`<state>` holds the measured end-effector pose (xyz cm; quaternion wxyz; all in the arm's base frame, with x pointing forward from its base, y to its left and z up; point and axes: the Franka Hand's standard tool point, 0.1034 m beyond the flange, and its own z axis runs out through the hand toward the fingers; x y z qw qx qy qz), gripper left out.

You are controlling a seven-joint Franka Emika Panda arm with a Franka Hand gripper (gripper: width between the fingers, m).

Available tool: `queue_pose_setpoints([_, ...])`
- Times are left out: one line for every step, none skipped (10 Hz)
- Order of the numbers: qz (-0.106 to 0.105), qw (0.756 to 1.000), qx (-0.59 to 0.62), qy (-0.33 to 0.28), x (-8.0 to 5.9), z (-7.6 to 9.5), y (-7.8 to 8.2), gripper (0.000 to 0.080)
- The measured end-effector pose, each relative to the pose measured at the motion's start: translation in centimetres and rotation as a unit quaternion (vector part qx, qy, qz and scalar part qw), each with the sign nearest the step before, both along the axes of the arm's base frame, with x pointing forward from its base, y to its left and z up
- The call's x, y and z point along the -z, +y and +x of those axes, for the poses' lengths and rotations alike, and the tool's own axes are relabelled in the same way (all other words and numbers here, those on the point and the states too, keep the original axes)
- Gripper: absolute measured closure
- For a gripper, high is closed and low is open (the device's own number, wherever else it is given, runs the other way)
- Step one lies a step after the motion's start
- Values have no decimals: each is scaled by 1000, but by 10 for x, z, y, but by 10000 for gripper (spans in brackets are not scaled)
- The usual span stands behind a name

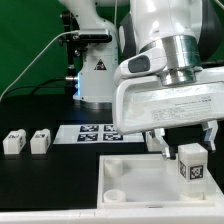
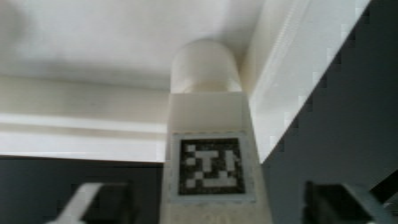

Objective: Assemble one leg

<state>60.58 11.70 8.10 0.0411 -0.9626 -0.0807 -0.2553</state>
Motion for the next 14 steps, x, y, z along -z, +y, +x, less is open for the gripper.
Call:
queue_pose_setpoints([0,1000,0,0,0,0,0,200])
queue_pose_setpoints([0,1000,0,0,0,0,0,200])
queue_pose_setpoints([0,1000,0,0,0,0,0,159])
queue_pose_setpoints([0,1000,0,0,0,0,0,152])
queue_pose_setpoints([0,1000,0,0,0,0,0,152])
queue_pose_setpoints([0,1000,0,0,0,0,0,150])
queue_pose_setpoints([0,1000,0,0,0,0,0,150])
queue_pose_setpoints([0,1000,0,0,0,0,0,150])
queue_pose_setpoints([-3,1000,-1,19,-5,-1,-2,150])
queue_pose_setpoints([-6,999,-3,53,-15,-2,-4,150])
queue_pose_setpoints([-7,997,-3,74,-19,1,-5,150])
queue_pose_setpoints([-12,991,-6,132,-20,0,-5,150])
queue_pose_setpoints([-18,976,-13,218,-27,5,-5,150])
queue_pose_setpoints([-21,966,-16,258,-27,6,-5,150])
